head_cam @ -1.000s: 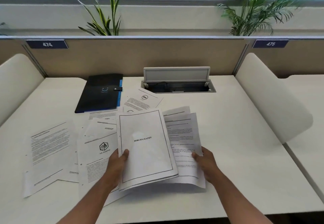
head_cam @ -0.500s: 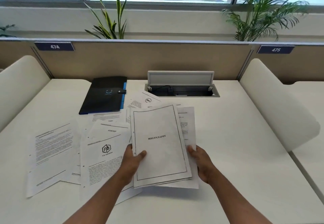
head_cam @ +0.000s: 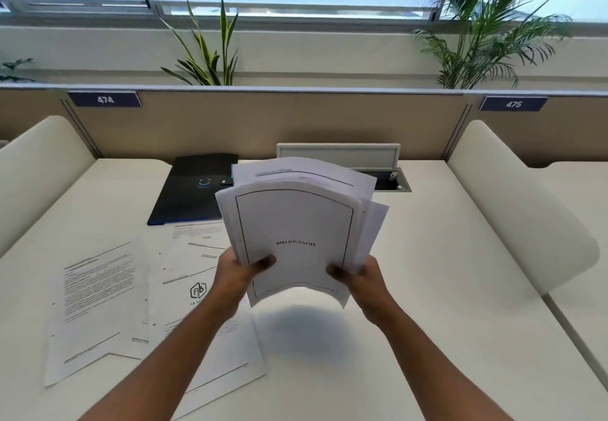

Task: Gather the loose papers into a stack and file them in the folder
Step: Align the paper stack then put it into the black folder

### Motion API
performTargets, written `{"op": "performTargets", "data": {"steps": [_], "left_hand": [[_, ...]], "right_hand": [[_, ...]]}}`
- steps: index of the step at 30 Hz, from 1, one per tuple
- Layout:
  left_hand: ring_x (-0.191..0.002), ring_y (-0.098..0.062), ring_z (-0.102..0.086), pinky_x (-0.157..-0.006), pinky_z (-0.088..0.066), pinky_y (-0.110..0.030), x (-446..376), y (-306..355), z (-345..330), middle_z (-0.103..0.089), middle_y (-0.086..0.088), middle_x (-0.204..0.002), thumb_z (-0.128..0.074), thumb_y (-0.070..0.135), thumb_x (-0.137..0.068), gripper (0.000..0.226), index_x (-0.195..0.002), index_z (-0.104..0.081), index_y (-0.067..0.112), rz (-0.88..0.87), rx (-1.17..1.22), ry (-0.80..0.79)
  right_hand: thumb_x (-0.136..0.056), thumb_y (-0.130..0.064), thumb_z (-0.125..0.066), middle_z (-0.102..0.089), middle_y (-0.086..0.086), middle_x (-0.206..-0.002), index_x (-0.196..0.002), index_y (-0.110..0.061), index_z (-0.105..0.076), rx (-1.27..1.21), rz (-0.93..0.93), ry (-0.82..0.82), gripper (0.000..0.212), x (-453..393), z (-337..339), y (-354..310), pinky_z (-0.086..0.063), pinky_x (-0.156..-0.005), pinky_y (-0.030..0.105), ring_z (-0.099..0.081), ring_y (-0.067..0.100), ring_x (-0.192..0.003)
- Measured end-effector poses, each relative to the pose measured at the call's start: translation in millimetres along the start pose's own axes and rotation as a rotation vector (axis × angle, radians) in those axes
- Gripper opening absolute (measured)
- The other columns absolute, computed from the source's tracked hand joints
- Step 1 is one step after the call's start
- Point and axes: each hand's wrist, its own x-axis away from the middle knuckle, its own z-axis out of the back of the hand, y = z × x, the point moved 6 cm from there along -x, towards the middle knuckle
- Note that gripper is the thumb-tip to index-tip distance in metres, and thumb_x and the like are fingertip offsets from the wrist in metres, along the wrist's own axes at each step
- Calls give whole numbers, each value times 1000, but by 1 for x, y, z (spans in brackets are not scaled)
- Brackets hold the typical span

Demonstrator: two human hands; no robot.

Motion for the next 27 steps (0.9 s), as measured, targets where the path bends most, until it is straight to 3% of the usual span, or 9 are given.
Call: {"op": "performTargets", "data": {"steps": [2, 5, 8, 12, 16, 19, 21, 24, 27], "left_hand": [[-90, -17, -72, -73, -60, -30, -7, 15, 3, -76, -1, -99, -88, 14, -60, 49, -104, -68, 17, -39, -20, -26], [-96, -18, -69, -76, -60, -37, -10, 19, -6, -74, 1, -100, -88, 23, -64, 48, -106, -66, 26, -32, -80, -38], [-97, -19, -66, -73, -61, -36, -6, 14, -25, -71, 4, -99, -87, 38, -62, 49, -104, -63, 34, -36, -113, -27], [-92, -14, -68, -65, -58, -23, -7, 14, -21, -73, 13, -94, -86, 39, -62, 40, -97, -68, 45, -108, -62, 16], [-93, -8, -67, -67, -58, -23, -2, 8, -28, -72, 14, -95, -86, 29, -72, 38, -100, -67, 46, -72, -102, -54], [-90, -13, -70, -63, -56, -20, -8, 15, -19, -75, 11, -93, -81, 34, -74, 22, -92, -72, 40, -109, -73, -18], [-93, -16, -70, -64, -57, -21, -7, 14, -24, -75, 7, -98, -81, 37, -71, 30, -98, -69, 34, -87, -75, -66], [-91, -17, -71, -62, -58, -23, -5, 11, -34, -73, 6, -97, -81, 46, -71, 39, -104, -64, 36, -68, -115, -91], [-88, -16, -72, -60, -58, -24, -7, 11, -31, -74, 7, -95, -80, 47, -71, 38, -103, -65, 33, -68, -52, -59]], "right_hand": [[-71, -12, -88, -77, 20, -112, -113, -5, -73, -37, 66, -3, 45, -4, 1, -15, -62, -90, 45, -74, 31, -103], [-71, -7, -91, -80, 4, -101, -106, -16, -75, -40, 107, 5, 40, -7, -4, -27, -63, -79, 33, -75, 16, -91], [-66, -14, -92, -77, 1, -90, -97, -12, -76, 89, 119, -21, 35, -10, -17, -27, -59, -74, 37, -70, 18, -82], [-65, -20, -91, -81, 2, -101, -104, -20, -77, 25, 136, 78, 41, -14, -1, -31, -64, -75, 33, -76, 21, -93], [-66, -14, -91, -79, 9, -105, -108, -17, -77, 117, 85, -66, 44, -16, -9, -25, -63, -85, 44, -74, 31, -103], [-73, -6, -91, -80, 11, -107, -108, -12, -78, -23, 109, 20, 38, -23, 7, -30, -64, -83, 39, -75, 32, -101], [-71, -9, -93, -80, 13, -107, -108, -11, -78, -46, 81, 7, 39, -21, 1, -27, -64, -81, 37, -76, 29, -98], [-64, -30, -97, -81, 10, -102, -99, -17, -81, 6, 71, 27, 40, -16, -10, -22, -65, -77, 40, -78, 26, -93], [-73, -26, -93, -80, 11, -104, -105, -11, -77, -89, 95, 97, 38, -15, -2, -25, -64, -76, 39, -78, 26, -93]]}}
